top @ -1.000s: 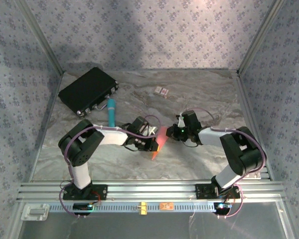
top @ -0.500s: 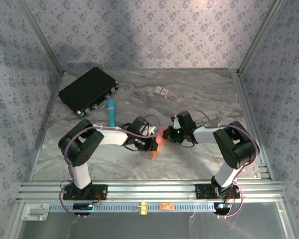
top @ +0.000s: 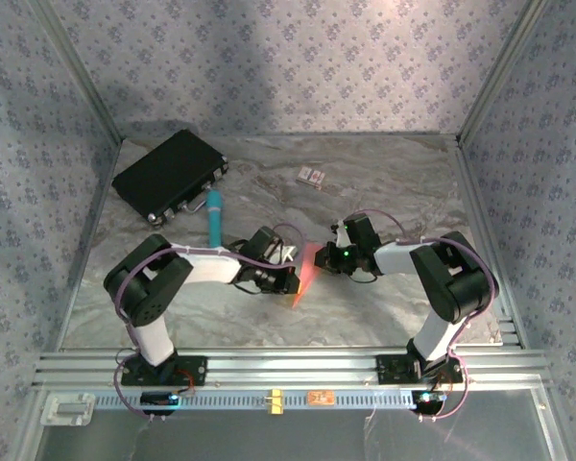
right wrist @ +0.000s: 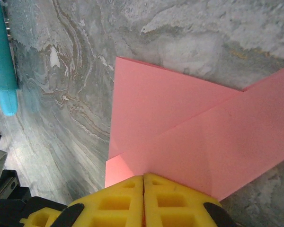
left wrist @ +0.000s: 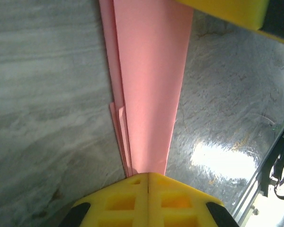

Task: Fold a paper plane with a square sheet of paper (pick it up from the middle)
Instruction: Fold the wing for the fifth time at the center of the table.

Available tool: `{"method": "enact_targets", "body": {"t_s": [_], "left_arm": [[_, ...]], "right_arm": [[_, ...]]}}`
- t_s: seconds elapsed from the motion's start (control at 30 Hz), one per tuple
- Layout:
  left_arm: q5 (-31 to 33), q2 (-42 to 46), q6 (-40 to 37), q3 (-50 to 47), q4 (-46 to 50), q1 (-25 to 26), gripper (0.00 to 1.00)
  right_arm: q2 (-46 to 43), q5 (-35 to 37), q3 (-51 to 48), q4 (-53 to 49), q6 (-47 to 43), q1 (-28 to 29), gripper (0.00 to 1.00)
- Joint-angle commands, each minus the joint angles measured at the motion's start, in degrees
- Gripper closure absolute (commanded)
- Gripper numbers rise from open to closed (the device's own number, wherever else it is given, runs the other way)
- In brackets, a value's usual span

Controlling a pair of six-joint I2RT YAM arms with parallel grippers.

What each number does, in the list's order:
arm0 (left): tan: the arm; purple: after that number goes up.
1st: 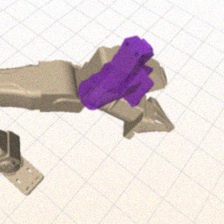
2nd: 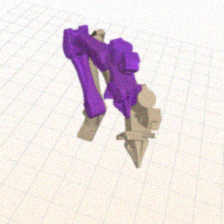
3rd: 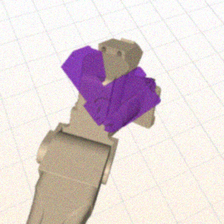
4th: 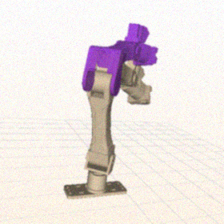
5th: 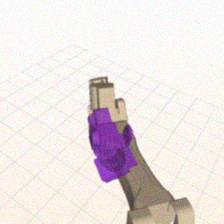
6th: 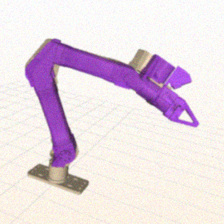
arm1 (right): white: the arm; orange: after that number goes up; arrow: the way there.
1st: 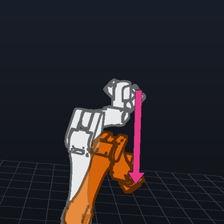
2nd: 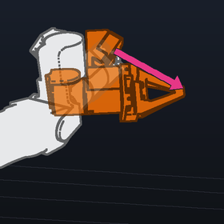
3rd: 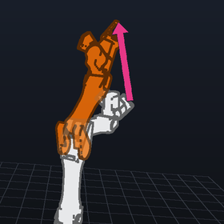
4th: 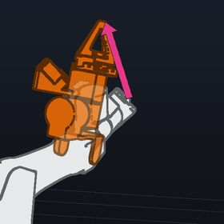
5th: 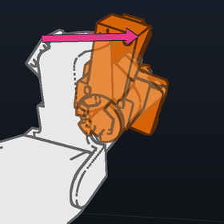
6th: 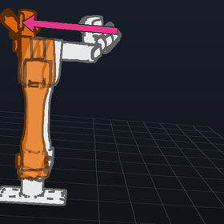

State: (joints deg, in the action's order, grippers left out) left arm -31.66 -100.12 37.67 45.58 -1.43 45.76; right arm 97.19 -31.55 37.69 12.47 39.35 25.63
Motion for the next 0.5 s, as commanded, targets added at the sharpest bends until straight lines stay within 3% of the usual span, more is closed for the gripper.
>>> {"method": "enact_targets", "body": {"t_s": [0.0,0.27,0.47], "left_arm": [[2.03,3.49,0.14,-0.33,2.06,0.08,0.94],[0.25,5.06,0.17,1.9,1.37,-0.05,0.93],[-2.66,0.69,-0.01,5.23,-1.39,0.64,0.91]], "right_arm": [[1.56,1.71,1.22,-2.59,-2.43,-0.62,0.91],[1.42,2.52,1.09,-3.25,-2.44,-0.58,0.9],[1.9,3.0,0.52,-2.63,-1.74,-0.5,0.9]]}}
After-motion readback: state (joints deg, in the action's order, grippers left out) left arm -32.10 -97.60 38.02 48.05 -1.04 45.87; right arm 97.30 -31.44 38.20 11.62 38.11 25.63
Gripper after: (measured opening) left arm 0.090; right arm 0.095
